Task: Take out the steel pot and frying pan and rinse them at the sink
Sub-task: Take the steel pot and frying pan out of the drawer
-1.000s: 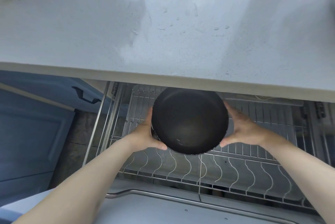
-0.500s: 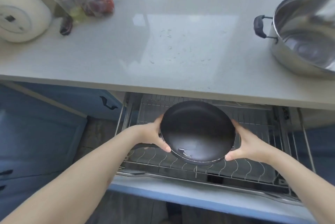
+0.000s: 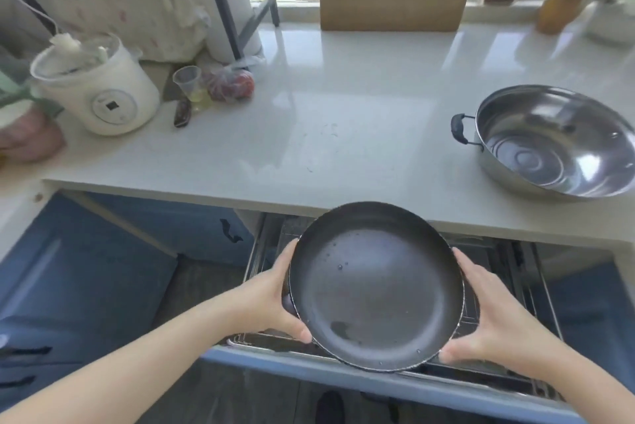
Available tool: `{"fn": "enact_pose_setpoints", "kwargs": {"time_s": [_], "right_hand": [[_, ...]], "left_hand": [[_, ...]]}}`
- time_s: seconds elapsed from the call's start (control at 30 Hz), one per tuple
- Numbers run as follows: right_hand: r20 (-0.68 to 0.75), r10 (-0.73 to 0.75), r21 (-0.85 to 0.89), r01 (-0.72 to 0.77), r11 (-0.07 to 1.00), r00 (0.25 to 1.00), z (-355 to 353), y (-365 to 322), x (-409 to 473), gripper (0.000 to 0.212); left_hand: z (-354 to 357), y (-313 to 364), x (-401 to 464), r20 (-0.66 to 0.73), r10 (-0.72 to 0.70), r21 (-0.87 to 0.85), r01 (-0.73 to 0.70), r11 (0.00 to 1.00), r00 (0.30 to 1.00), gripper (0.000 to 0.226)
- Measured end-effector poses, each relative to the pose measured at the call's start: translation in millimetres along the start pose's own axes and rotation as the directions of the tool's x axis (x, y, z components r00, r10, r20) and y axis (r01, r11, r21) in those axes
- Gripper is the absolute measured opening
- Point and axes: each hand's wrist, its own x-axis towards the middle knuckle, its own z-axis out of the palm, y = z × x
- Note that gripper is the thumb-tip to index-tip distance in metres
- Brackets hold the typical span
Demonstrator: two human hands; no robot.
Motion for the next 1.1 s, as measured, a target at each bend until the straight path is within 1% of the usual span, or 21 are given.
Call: {"fn": "enact_pose_setpoints", "kwargs": {"time_s": [0.13,0.23,0.3,0.43,0.53,0.6,0.87,0.97,1.03,1.1], "right_hand": [[-0.081,-0.093,0.001,0.094,0.996,0.992,-30.1,-22.0,47.1,0.144],[-0.114,-0.145,-0.011,0.145,0.989,0.983,-39.0,-21.4,96.6,0.138],[-0.131,-0.142,-0.039,0.138,0.990,0.981,-43.6,-18.7,125.9,0.137],[-0.141,-0.085,-0.044,0.079,0.996,0.986,-58.9,-10.6,174.4,0.129],[-0.128,-0.082,-0.034,0.078,0.996,0.988,-68.7,-6.2,201.9,0.133],[-0.131,-0.082,-0.050,0.076,0.996,0.988,-71.2,-5.1,215.1,0.132],[-0.161,-0.086,-0.041,0.080,0.996,0.983,-63.7,-12.9,237.4,0.112],[-0.170,-0.074,-0.030,0.070,0.997,0.983,-60.8,-13.5,240.7,0.112],[-0.163,-0.059,-0.035,0.054,0.998,0.985,-59.6,-12.6,242.1,0.112],[-0.157,-0.037,-0.053,0.029,0.998,0.987,-58.3,-11.1,242.7,0.114]], "left_hand": [[-45.4,22.7,18.5,-0.098,0.086,0.037,-0.083,0.996,0.991,0.136],[-78.7,29.5,55.0,-0.182,0.119,0.078,-0.106,0.991,0.976,0.135],[-96.3,28.2,82.3,-0.209,0.118,0.103,-0.098,0.990,0.971,0.137],[-121.5,32.4,128.6,-0.209,0.133,0.133,-0.106,0.985,0.969,0.132],[-136.8,36.1,154.9,-0.195,0.109,0.109,-0.089,0.990,0.975,0.131],[-147.1,35.1,169.4,-0.187,0.083,0.119,-0.061,0.991,0.979,0.131],[-177.2,30.3,194.0,-0.108,-0.003,0.146,0.018,0.989,0.994,0.131],[-182.2,24.6,199.9,-0.097,-0.004,0.142,0.018,0.990,0.995,0.132],[-186.3,22.6,203.5,-0.107,0.018,0.186,0.002,0.983,0.994,0.133],[-187.0,23.7,204.1,-0.113,0.028,0.191,-0.006,0.982,0.993,0.130]]}}
